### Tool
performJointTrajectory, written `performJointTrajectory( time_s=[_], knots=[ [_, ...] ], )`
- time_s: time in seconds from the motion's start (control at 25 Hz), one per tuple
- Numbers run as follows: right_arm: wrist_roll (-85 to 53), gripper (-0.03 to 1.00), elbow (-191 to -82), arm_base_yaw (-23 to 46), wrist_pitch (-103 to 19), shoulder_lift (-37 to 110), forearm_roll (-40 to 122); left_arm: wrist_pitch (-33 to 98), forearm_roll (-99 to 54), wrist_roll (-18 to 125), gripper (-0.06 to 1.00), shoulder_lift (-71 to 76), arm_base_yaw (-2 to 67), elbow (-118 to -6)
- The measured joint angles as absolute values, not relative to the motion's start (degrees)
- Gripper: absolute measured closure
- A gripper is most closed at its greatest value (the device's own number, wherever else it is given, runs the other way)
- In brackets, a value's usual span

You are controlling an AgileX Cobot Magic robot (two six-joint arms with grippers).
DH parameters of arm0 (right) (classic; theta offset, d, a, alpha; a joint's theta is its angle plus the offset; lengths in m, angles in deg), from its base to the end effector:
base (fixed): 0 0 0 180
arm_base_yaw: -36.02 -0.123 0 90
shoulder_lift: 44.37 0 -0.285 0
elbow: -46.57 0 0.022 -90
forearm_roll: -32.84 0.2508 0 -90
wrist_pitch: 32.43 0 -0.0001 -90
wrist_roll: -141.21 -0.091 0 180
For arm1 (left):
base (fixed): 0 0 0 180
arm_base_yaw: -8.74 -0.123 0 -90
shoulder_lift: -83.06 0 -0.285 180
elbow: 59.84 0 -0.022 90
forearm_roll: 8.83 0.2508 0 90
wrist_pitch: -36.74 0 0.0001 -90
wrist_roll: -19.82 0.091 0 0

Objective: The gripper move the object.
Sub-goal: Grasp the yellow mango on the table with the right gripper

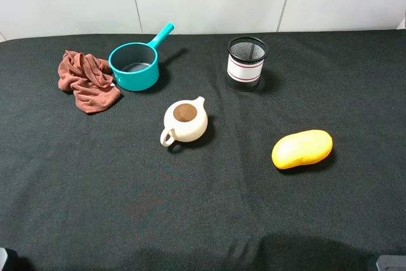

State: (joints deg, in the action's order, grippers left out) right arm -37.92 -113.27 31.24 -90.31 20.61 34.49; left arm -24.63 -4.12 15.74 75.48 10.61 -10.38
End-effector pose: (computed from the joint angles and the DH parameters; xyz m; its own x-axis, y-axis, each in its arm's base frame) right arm 0.1813 0.0174 0.3517 -0.7960 -0.0664 -0.6017 -0.0978 0.9950 0.0196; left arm -0.0040 0.0067 0.2723 -0.4731 -0.0162 -0.8809 -0.0459 0.9989 0.0062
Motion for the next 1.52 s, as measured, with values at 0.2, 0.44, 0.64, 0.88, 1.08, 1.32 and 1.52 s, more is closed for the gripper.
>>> performJointTrajectory(
  time_s=[0.2, 0.44, 0.64, 0.88, 1.08, 1.32, 1.52],
  knots=[
    [-36.3, 0.27, -116.0, 31.2, -90.4, 28.0, 33.3, -24.6, -4.1, 15.7, 0.18, 75.5, 10.6, -10.4],
    [-29.9, 0.27, -116.0, 31.2, -90.6, 33.4, 33.2, -24.6, -4.1, 15.7, 0.18, 75.5, 10.6, -10.4],
    [-23.1, 0.27, -116.0, 29.2, -91.5, 36.6, 32.1, -24.6, -4.1, 15.7, 0.18, 75.5, 10.6, -10.4],
    [-16.7, 0.27, -116.0, 23.4, -91.7, 39.5, 30.1, -24.6, -4.1, 15.7, 0.18, 75.5, 10.6, -10.4],
    [-12.1, 0.27, -116.0, 17.3, -92.5, 40.6, 28.7, -24.6, -4.1, 15.7, 0.18, 75.5, 10.6, -10.4],
    [-3.9, 0.27, -116.0, 10.1, -93.6, 40.6, 27.8, -24.6, -4.1, 15.7, 0.18, 75.5, 10.6, -10.4],
    [1.9, 0.27, -116.0, 5.2, -95.1, 40.6, 27.8, -24.6, -4.1, 15.7, 0.18, 75.5, 10.6, -10.4]
  ],
)
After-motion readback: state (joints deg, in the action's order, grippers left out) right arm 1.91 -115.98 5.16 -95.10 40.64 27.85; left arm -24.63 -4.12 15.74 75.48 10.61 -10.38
